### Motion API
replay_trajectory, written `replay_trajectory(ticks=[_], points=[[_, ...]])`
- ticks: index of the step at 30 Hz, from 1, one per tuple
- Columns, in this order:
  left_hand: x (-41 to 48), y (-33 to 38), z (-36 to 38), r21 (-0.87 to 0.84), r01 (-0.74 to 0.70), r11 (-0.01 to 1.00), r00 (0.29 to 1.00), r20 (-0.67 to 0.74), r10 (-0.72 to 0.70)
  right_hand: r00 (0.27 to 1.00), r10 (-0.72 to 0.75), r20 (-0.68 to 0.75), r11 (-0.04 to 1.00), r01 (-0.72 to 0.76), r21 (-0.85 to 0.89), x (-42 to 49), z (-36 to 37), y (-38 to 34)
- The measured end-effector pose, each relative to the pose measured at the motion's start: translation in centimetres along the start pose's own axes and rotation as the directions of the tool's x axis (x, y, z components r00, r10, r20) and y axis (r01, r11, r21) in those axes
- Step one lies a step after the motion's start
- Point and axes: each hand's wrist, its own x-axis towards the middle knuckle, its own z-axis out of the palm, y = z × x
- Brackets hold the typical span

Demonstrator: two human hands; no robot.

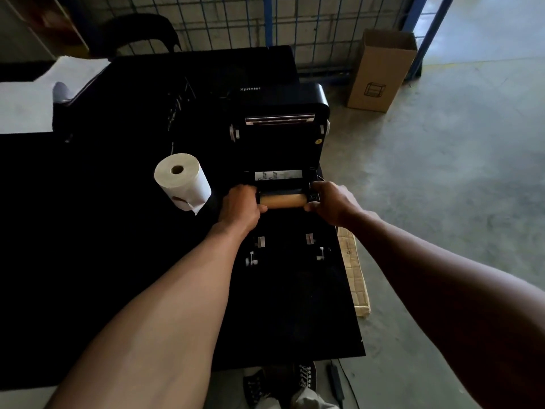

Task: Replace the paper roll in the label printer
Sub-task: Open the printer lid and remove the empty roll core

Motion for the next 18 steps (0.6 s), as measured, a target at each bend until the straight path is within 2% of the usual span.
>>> replay_trajectory(ticks=[5, 8, 11, 15, 17, 18], points=[[-0.2, -0.3, -0.8, -0.002, -0.026, 1.0, 1.0, -0.006, 0.026, 0.999, -0.023, 0.036, 0.999, 0.021, 0.031, 0.1, -0.5, 0.3], [-0.3, -0.1, -2.0, -0.034, -0.053, 0.998, 0.998, -0.023, 0.052, 1.0, -0.02, 0.02, 0.993, 0.018, 0.117, -0.1, -1.7, 0.0], [-1.1, 0.7, -4.0, -0.216, -0.053, 0.975, 0.999, -0.01, 0.052, 1.0, -0.008, 0.03, 0.955, -0.001, 0.298, -0.1, -3.7, -0.6], [-2.2, 1.8, -6.0, -0.426, -0.013, 0.905, 0.998, -0.054, -0.012, 0.996, -0.039, 0.084, 0.9, -0.001, 0.436, -1.3, -6.5, -2.0], [-2.7, 2.5, -6.6, -0.542, 0.023, 0.84, 0.995, -0.065, -0.069, 0.995, -0.038, 0.096, 0.859, -0.017, 0.511, -2.4, -7.2, -2.9], [-3.1, 3.0, -7.0, -0.627, 0.054, 0.777, 0.994, -0.038, -0.1, 0.995, -0.041, 0.092, 0.841, -0.015, 0.541, -2.9, -7.3, -3.4]])
